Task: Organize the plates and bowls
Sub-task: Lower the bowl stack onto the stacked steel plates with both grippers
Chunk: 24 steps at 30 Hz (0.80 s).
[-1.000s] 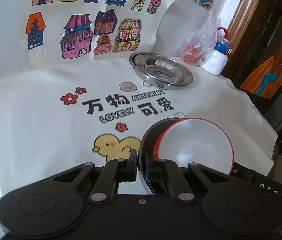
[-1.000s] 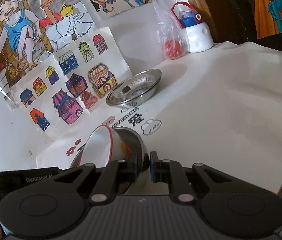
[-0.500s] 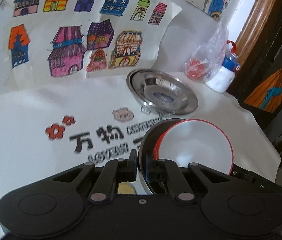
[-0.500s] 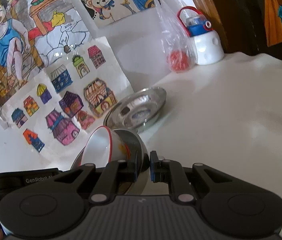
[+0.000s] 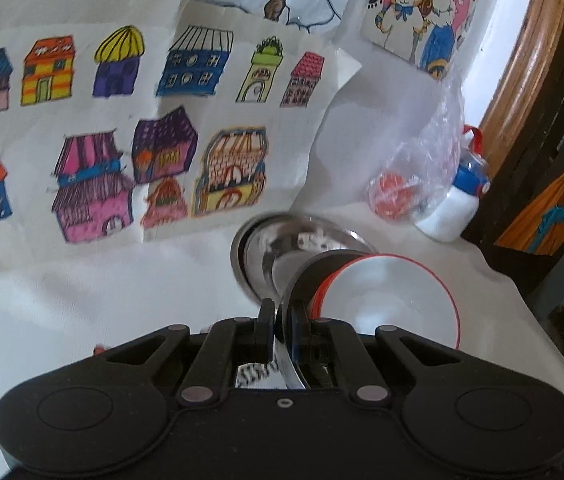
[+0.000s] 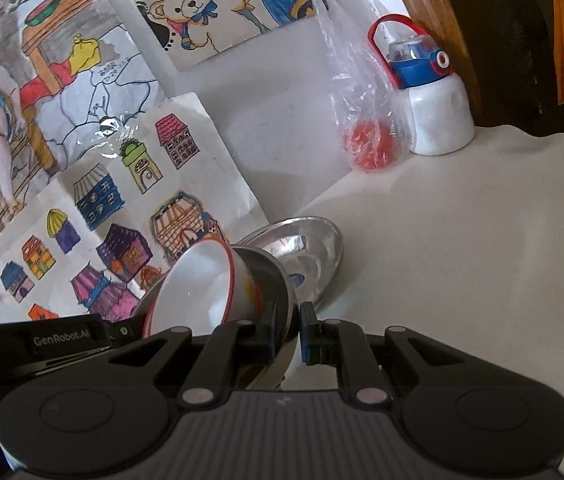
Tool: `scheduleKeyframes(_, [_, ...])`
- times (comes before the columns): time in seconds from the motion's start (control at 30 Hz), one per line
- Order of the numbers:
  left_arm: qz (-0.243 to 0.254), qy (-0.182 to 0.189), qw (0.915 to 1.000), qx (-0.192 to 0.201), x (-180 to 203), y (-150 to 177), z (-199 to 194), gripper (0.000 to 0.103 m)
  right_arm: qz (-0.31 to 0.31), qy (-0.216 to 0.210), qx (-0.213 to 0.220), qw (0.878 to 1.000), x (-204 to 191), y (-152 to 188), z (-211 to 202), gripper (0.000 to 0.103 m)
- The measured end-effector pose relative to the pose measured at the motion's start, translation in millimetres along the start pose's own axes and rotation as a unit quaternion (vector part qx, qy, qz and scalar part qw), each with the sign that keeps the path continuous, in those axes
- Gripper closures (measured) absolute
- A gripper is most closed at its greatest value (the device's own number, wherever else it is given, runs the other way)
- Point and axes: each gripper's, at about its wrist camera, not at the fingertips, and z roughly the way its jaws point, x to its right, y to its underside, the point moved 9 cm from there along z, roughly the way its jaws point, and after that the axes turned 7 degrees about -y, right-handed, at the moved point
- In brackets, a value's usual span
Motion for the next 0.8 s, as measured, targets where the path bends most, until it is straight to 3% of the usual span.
scheduleKeyframes(0.43, [-0.010,-0.016,0.9998,0.000,3,-32,47,0.098,-0.026,0.004,-0.001,1.000,5,-41,47,0.090])
scheduleKeyframes(0.8, [-0.016,-0.024,0.9994,-0.017,1,-38,83,0.098,-0.023,0.013,-0.019,0.999,16,-32,78,0.090])
